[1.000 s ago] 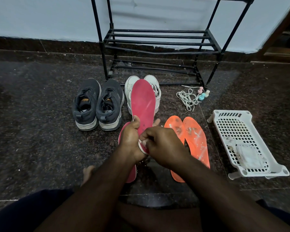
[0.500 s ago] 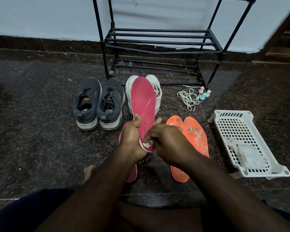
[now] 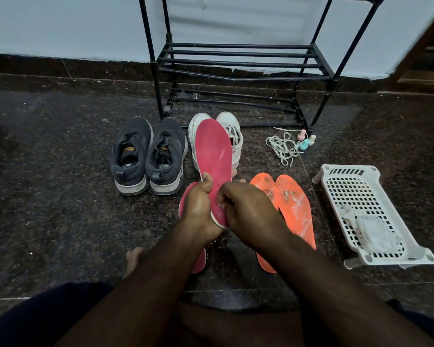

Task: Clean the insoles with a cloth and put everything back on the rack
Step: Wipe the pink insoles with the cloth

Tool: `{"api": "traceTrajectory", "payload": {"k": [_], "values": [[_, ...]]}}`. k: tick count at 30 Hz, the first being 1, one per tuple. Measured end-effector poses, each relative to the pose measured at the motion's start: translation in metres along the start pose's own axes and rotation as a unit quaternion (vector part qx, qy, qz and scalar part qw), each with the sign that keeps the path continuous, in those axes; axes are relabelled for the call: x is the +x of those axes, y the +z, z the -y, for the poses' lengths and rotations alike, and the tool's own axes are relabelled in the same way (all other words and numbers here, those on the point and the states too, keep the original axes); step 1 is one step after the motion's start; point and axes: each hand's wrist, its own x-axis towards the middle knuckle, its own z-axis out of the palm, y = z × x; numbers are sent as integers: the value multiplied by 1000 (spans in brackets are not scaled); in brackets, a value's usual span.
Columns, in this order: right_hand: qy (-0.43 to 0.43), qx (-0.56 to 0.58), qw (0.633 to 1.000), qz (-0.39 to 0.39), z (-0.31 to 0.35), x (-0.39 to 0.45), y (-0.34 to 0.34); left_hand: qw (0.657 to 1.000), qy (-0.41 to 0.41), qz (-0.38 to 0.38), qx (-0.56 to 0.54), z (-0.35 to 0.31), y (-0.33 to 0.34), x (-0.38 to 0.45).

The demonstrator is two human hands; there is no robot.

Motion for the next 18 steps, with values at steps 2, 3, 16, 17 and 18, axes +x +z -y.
{"api": "traceTrajectory", "payload": {"k": [2,3,16,17,18], "values": [[18,-1,1000,-16,1,1,1,1000,-5,0,-2,1,0,0],[38,13,999,-8,2,0,1,1000,-8,-4,1,2,0,0],[81,37,996,-8,0,-1,5,999,26,-31,25,6,-5,7],[94,46,994,15,1,-2,7,998,31,-40,29,5,-6,7],[103,54,993,36,0,-3,8,998,35,-48,31,5,-5,7]]}}
